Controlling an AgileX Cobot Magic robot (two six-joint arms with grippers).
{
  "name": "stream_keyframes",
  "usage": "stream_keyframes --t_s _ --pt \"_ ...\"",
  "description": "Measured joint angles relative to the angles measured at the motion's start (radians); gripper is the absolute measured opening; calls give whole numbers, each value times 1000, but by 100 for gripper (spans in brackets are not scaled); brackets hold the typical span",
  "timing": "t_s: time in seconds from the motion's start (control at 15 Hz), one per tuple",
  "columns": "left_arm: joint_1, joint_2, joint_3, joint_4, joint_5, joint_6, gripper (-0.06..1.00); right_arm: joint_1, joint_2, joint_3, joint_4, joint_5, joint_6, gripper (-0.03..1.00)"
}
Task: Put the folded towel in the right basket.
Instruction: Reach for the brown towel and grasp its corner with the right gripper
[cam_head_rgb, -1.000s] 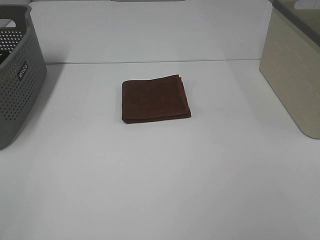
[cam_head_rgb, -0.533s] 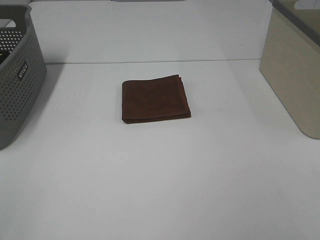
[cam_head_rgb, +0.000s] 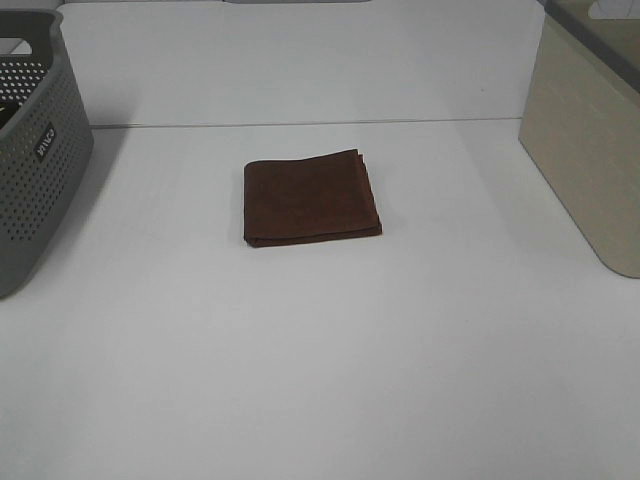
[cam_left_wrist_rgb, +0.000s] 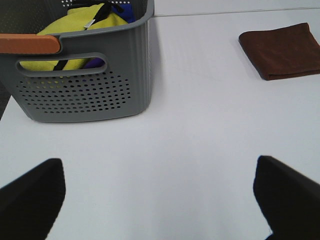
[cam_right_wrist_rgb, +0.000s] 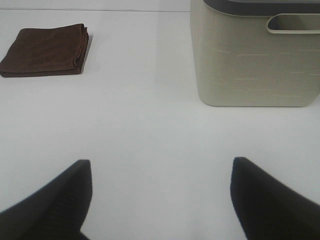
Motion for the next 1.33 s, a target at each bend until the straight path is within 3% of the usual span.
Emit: stream_keyframes --t_s 1.33 --pt "0 0 0 0 0 0 97 0 0 0 0 0 0 73"
